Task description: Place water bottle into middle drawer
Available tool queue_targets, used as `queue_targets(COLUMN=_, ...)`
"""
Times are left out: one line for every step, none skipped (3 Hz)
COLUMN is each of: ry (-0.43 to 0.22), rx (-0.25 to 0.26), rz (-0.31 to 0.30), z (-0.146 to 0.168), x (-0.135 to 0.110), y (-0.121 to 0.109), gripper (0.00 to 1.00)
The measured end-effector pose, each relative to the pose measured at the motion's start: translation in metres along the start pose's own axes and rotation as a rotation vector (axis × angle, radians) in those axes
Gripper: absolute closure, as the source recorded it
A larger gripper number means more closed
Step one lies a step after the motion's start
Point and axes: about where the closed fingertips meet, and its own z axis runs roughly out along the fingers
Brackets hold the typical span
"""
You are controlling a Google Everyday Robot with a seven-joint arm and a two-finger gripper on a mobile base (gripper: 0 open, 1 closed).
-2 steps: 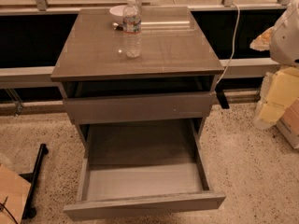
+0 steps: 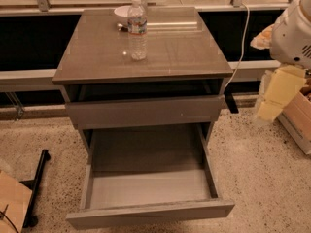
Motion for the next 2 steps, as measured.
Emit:
queue_targets(ry=-0.074, rx=0.008, rz=-0.048, z=0.0108, x=-0.0302, y=-0.0238, gripper=0.00)
queue_targets(ry=-0.081, rx=0.010, rz=-0.052, z=0.0112, x=-0.0330, y=-0.0267, gripper=0.00)
